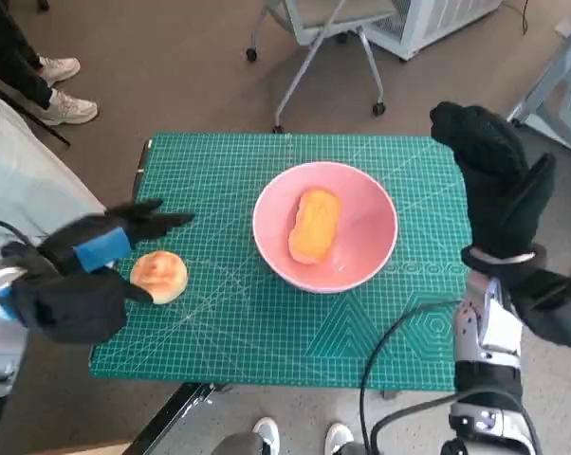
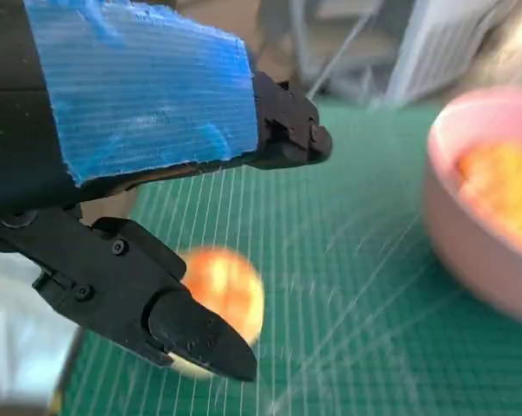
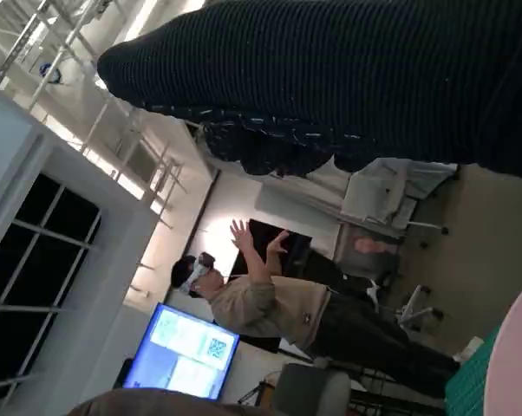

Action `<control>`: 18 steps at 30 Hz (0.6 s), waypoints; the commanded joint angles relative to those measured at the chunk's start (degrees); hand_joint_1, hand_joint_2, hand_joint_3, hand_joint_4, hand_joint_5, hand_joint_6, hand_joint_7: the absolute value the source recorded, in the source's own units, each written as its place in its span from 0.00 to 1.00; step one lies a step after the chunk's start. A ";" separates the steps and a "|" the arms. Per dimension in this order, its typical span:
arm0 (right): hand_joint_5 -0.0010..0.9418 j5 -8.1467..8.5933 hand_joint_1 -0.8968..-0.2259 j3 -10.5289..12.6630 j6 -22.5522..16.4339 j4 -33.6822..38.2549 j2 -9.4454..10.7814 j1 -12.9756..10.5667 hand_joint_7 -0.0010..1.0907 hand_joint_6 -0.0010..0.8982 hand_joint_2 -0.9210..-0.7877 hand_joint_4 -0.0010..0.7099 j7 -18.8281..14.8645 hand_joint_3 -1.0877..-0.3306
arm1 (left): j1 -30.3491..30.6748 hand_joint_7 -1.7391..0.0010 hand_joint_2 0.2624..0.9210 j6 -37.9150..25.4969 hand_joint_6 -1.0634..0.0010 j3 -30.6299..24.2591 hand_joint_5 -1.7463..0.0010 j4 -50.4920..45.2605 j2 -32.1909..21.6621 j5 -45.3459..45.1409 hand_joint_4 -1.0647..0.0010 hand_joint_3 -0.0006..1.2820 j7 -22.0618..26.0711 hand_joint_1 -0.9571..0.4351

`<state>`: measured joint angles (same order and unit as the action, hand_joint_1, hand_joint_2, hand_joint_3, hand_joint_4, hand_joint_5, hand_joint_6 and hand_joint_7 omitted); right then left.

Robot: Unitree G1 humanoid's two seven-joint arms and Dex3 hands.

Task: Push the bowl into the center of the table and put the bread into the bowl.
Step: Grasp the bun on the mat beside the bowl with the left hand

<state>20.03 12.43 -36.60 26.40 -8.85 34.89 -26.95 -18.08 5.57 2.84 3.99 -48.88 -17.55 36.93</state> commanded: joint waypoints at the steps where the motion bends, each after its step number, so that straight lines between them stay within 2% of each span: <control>1: 0.01 -0.34 0.38 -0.04 0.87 -0.29 -0.33 -1.09 0.24 0.24 0.00 0.28 0.40 0.49 | -0.36 1.00 0.70 -0.55 0.75 1.68 1.00 2.53 0.97 -0.24 0.89 0.01 0.61 0.59; 12: 0.00 -0.62 0.37 0.01 0.87 0.10 -0.66 -0.87 0.23 0.24 0.00 0.28 0.25 0.49 | 0.29 1.00 0.72 -2.45 0.77 4.25 1.00 6.07 2.65 -2.04 0.91 0.01 -0.46 0.60; 18: 0.00 -0.86 0.38 -0.22 1.02 -0.08 -0.66 -0.93 0.23 0.23 0.00 0.28 0.26 0.49 | -0.07 1.00 0.73 -4.41 0.78 5.82 1.00 8.20 3.73 -3.81 0.92 0.01 -1.33 0.67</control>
<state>19.86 12.38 -36.45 25.97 -8.95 34.88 -26.94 -18.05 2.19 7.62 11.07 -45.82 -20.30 36.14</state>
